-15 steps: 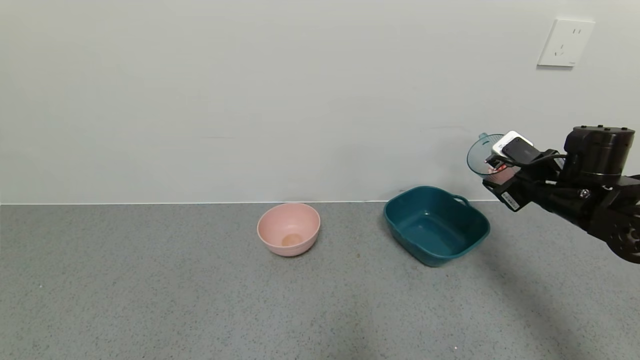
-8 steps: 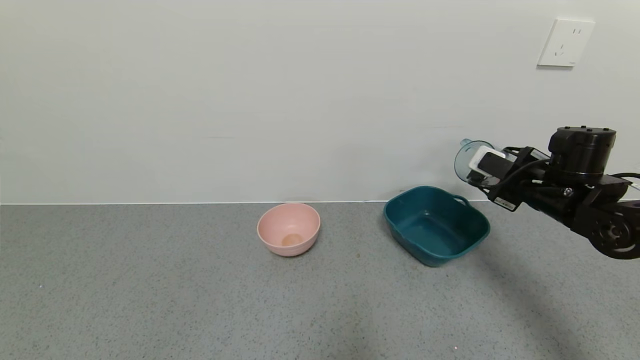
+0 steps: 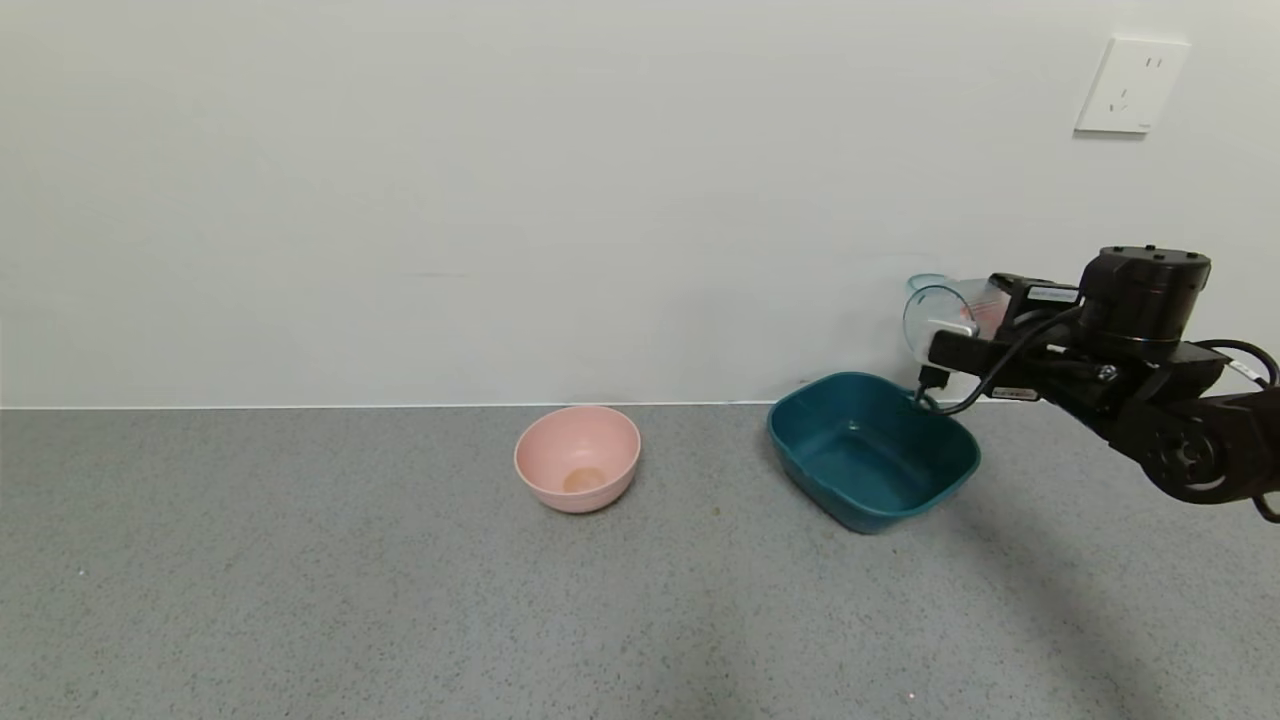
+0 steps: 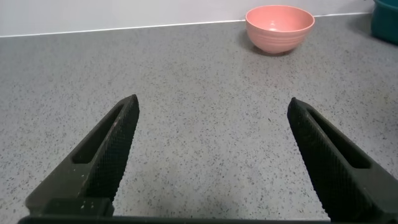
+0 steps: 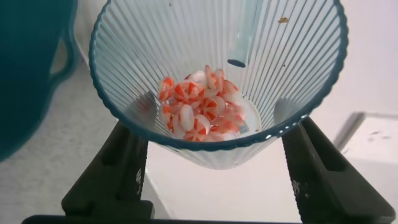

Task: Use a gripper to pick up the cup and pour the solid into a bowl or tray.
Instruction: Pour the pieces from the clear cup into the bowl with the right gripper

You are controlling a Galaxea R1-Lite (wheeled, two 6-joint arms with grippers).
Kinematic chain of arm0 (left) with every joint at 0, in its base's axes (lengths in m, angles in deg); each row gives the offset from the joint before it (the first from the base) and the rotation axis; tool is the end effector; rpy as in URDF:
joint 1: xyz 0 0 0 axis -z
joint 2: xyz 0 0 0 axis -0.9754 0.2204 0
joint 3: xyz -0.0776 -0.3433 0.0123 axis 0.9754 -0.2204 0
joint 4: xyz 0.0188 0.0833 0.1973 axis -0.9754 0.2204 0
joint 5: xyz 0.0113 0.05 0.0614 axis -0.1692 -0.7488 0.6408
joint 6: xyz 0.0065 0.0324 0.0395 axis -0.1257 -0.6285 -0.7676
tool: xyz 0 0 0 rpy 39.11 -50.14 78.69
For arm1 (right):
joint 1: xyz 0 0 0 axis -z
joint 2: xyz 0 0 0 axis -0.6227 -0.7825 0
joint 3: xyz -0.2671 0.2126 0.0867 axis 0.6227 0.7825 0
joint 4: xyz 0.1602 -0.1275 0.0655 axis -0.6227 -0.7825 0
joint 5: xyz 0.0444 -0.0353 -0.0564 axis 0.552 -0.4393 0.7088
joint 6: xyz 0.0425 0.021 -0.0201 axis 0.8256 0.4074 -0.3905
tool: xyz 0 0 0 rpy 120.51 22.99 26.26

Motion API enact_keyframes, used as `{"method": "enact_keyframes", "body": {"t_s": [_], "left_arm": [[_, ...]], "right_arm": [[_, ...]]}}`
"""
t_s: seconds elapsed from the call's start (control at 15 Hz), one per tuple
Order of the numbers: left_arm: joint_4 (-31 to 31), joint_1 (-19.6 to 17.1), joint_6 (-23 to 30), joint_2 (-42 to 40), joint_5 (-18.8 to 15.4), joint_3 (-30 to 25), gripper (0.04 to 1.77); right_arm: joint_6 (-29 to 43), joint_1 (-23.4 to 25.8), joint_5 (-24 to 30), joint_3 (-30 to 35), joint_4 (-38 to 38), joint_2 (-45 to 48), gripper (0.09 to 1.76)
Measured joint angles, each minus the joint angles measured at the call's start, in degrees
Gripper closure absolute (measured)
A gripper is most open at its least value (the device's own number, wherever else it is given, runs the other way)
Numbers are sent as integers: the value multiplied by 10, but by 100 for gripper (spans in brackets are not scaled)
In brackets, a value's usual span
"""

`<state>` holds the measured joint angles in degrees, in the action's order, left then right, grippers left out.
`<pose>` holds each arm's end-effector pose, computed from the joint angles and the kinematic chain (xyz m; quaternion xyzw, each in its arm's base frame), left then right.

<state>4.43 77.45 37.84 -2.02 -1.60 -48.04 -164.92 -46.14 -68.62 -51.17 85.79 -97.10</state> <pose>-0.0194 -0.0005 0.0747 0.0206 0.0025 -0.0076 0.9998 0.4450 0.0487 0.2152 -0.6740 0.0588 -0.0010 0.7364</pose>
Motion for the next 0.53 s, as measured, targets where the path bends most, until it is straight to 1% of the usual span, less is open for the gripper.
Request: {"method": "enact_keyframes", "body": {"t_s": [0.13, 0.33, 0.53], "left_arm": [[0, 0, 0, 0, 0, 0, 9], [0, 0, 0, 0, 0, 0, 9], [0, 0, 0, 0, 0, 0, 9]], "right_arm": [[-64, -1, 0, -2, 12, -6, 53], [-111, -14, 0, -2, 35, -15, 53], [-176, -25, 0, -2, 39, -19, 53]]}}
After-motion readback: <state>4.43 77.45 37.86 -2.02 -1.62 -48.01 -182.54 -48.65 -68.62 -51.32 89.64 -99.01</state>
